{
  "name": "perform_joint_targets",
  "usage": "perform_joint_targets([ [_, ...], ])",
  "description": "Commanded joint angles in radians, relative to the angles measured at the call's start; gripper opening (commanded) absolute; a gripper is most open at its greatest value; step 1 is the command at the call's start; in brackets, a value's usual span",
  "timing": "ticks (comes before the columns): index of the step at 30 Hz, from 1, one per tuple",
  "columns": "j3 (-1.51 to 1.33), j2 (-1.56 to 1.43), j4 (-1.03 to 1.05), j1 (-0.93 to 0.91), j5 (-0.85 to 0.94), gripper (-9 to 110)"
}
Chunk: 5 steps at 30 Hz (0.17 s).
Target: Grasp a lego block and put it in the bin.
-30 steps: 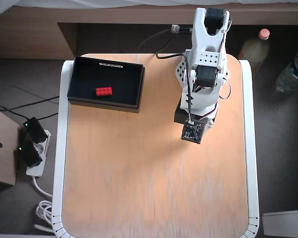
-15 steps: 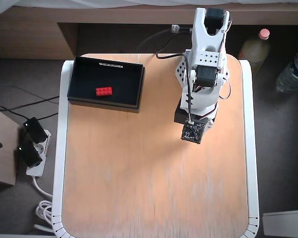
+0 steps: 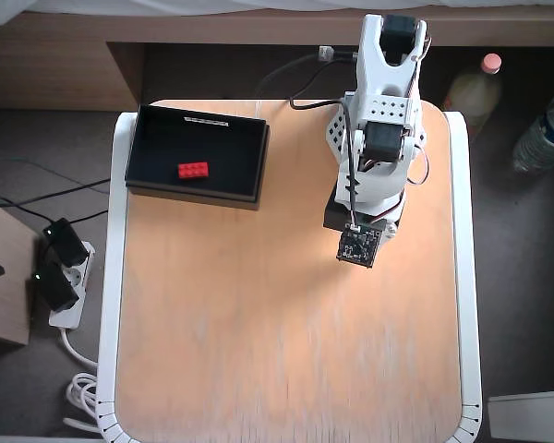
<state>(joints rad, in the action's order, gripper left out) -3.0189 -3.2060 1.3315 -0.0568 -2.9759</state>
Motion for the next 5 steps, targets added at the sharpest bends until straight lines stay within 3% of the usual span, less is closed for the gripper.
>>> perform_joint_targets([
  [1,-0.155,-0.089,0.009,-0.005,0.005,0],
  [5,-0.155,-0.089,0.009,-0.005,0.005,0],
])
